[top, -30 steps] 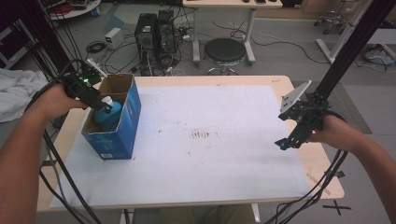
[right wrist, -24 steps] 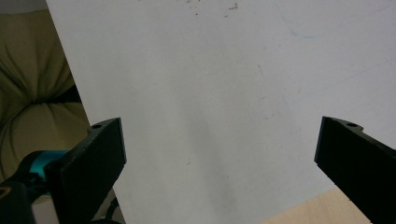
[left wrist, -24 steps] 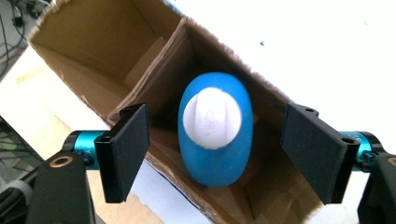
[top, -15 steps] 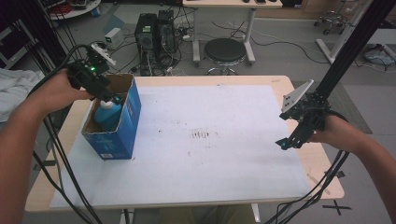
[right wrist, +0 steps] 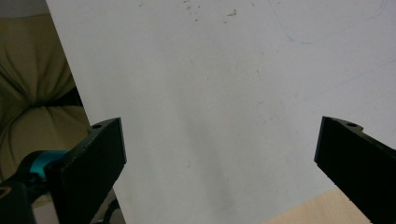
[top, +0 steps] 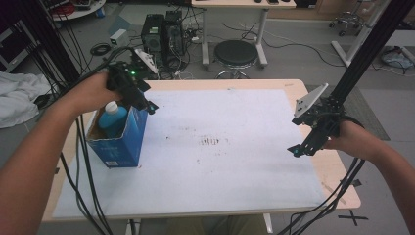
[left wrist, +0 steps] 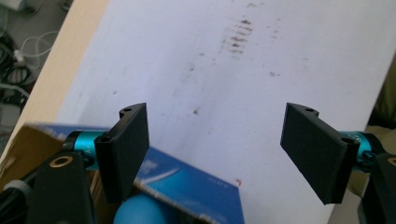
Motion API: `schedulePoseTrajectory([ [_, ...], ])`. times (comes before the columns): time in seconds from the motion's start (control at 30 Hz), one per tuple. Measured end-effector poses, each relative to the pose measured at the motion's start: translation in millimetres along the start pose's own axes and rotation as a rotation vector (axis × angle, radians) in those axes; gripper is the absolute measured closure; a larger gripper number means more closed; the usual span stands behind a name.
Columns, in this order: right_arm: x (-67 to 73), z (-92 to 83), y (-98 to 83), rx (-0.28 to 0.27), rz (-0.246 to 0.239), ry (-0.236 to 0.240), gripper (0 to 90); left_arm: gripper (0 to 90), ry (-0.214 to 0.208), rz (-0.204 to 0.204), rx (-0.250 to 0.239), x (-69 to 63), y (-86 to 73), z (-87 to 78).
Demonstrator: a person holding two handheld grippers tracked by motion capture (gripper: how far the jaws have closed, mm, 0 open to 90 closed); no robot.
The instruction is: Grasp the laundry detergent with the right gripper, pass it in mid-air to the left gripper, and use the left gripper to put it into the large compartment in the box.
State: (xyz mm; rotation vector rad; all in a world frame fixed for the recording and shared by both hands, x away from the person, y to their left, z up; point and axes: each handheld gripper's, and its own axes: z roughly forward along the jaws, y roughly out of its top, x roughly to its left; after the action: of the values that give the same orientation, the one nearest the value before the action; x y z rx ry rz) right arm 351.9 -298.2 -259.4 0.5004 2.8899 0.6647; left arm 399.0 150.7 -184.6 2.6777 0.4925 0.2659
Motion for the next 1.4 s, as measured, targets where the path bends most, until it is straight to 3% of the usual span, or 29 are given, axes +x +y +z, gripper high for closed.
schedulePoseTrajectory([
  [0.13,1.0,-1.7,0.6,-0.005,0.0,-0.002,1.1,23.7,-0.043,0.06,0.003,-7.6,20.7,14.6],
  [0.2,1.6,-2.6,0.4,-0.006,0.005,-0.005,1.1,14.4,-0.052,0.08,0.009,-9.9,29.9,20.3],
  [0.37,2.2,-3.8,0.0,-0.006,0.004,-0.007,1.1,14.3,-0.069,0.128,-0.011,-14.0,46.8,29.6],
  [0.43,2.6,-3.6,0.2,-0.007,0.006,-0.008,1.1,13.3,-0.064,0.126,-0.01,-14.8,51.8,33.4],
  [0.5,2.8,-3.3,1.2,-0.007,0.005,-0.007,1.1,5.6,-0.061,0.129,0.004,-14.0,56.1,37.7],
  [0.77,4.0,-0.5,6.7,0.001,0.0,-0.005,1.1,5.6,-0.056,0.154,0.037,-9.7,67.3,55.3],
  [0.83,3.7,0.3,7.6,0.002,0.0,-0.004,1.1,5.6,-0.092,0.158,0.045,-8.1,69.1,59.4],
  [0.97,2.5,2.3,9.3,0.006,0.004,-0.002,1.1,5.7,-0.105,0.197,0.062,-10.6,73.3,66.1],
  [1.07,1.0,3.1,10.8,0.007,0.01,0.0,1.1,5.7,-0.099,0.188,0.083,-12.0,77.2,72.1],
  [1.23,-0.5,3.8,16.4,0.011,0.008,0.004,1.1,5.7,-0.129,0.194,0.086,-14.1,82.4,78.0],
  [1.4,-1.3,3.6,22.9,0.014,-0.003,0.006,1.1,5.7,-0.113,0.2,0.093,-16.0,87.9,82.7],
])
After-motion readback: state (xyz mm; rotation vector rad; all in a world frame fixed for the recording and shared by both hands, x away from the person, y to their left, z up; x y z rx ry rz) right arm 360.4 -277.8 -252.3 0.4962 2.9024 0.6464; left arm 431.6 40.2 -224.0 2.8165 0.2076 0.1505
